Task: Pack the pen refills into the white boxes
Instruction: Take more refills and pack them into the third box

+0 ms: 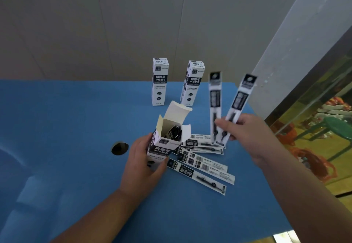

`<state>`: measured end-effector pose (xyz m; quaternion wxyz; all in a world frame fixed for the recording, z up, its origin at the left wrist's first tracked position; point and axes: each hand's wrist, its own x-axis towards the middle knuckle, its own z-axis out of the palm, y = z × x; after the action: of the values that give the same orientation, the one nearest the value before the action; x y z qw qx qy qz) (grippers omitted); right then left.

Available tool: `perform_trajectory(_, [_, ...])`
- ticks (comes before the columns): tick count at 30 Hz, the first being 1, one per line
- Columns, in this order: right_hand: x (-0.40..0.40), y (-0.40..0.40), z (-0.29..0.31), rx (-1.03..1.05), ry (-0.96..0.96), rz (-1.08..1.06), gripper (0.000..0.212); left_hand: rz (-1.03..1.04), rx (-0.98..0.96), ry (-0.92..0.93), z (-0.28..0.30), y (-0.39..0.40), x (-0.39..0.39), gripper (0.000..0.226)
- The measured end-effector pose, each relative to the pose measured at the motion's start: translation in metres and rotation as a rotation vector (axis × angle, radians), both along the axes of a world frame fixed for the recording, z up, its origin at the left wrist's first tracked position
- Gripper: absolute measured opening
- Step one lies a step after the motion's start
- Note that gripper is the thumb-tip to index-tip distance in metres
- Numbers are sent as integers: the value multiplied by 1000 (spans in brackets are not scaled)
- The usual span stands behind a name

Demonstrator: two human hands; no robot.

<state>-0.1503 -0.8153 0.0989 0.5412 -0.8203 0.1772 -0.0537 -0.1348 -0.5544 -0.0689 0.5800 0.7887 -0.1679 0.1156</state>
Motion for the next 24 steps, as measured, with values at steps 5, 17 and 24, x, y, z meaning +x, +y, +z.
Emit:
perform_trajectory(5, [-17,29,36,407,-254,99,19,-18,-15,16,-3,1,0,70])
perform_trajectory(17, [-13,81,31,28,-246,172,7,-5,51,-27,-1,1,1,70])
perform_trajectory(24, [-7,86,34,-95,-178,239,33,3,16,-27,-2,0,1,69])
